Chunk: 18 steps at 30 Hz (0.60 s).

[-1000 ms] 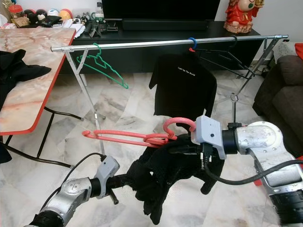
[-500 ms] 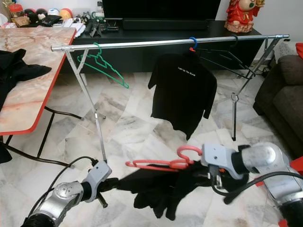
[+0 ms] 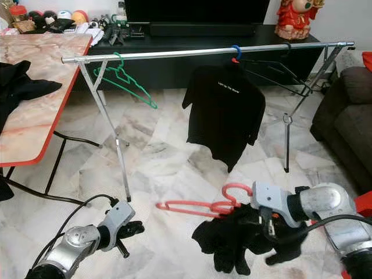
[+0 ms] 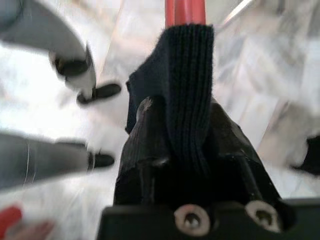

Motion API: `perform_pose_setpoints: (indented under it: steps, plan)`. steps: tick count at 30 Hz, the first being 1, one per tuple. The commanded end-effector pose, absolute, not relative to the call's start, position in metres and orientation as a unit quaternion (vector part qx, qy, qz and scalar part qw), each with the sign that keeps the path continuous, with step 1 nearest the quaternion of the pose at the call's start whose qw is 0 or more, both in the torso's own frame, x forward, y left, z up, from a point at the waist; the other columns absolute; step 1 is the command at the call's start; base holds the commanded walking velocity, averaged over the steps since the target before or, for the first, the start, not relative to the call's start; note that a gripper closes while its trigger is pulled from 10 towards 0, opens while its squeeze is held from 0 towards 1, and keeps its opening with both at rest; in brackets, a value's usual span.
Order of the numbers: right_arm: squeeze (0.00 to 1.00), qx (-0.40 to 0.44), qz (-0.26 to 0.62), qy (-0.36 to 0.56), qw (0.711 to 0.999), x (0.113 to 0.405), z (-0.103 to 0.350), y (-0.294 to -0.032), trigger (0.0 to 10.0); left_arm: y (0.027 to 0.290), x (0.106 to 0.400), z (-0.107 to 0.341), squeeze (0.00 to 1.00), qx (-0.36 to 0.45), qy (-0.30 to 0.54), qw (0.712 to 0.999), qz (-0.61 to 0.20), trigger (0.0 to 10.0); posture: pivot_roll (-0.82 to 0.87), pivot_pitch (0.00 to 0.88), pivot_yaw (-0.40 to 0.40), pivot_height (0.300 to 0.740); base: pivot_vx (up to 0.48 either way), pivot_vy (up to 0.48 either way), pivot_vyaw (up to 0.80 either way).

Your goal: Hang hanger

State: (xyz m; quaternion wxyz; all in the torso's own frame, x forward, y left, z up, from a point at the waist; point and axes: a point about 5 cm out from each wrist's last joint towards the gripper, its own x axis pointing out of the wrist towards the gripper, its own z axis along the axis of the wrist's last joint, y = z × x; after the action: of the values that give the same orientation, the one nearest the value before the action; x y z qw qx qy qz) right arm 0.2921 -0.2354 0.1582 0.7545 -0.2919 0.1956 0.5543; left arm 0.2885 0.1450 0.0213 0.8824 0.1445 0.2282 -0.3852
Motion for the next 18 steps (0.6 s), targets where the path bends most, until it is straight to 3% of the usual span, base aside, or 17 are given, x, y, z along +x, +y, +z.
perform_pose_setpoints:
  steps: [1, 2, 3, 4, 11, 18]
  plan:
    - [0.0, -0.288, 0.562, 0.139, 0.763, 0.296, 0.184, -0.228, 0.0, 0.143, 0.284, 0.019, 0.0, 0.133, 0.224, 0.881, -0.395, 10.0, -0.07, 0.142, -0.005, 0.74, 0.0, 0.0, 0.0]
    - [0.0, -0.285, 0.57, 0.13, 0.76, 0.295, 0.189, -0.224, 0.0, 0.141, 0.285, 0.021, 0.36, 0.123, 0.217, 0.884, -0.397, 10.0, -0.07, 0.14, -0.007, 0.74, 0.0, 0.0, 0.0]
    - [0.0, -0.284, 0.575, 0.124, 0.757, 0.294, 0.191, -0.222, 0.0, 0.14, 0.286, 0.023, 0.36, 0.116, 0.211, 0.885, -0.397, 10.0, -0.07, 0.14, -0.007, 0.74, 0.0, 0.0, 0.0]
    - [0.0, -0.284, 0.582, 0.117, 0.753, 0.293, 0.195, -0.219, 0.0, 0.138, 0.286, 0.025, 1.0, 0.107, 0.207, 0.885, -0.403, 10.0, -0.07, 0.14, -0.008, 0.74, 0.0, 0.0, 0.0]
    - [0.0, -0.303, 0.611, 0.094, 0.726, 0.286, 0.21, -0.206, 0.0, 0.134, 0.286, 0.029, 1.0, 0.098, 0.195, 0.88, -0.422, 10.0, -0.08, 0.143, -0.014, 0.74, 0.0, 0.0, 0.0]
    - [0.0, -0.302, 0.619, 0.088, 0.72, 0.284, 0.213, -0.201, 0.0, 0.133, 0.289, 0.032, 1.0, 0.098, 0.178, 0.888, -0.414, 10.0, -0.08, 0.144, -0.017, 0.74, 0.0, 0.0, 0.0]
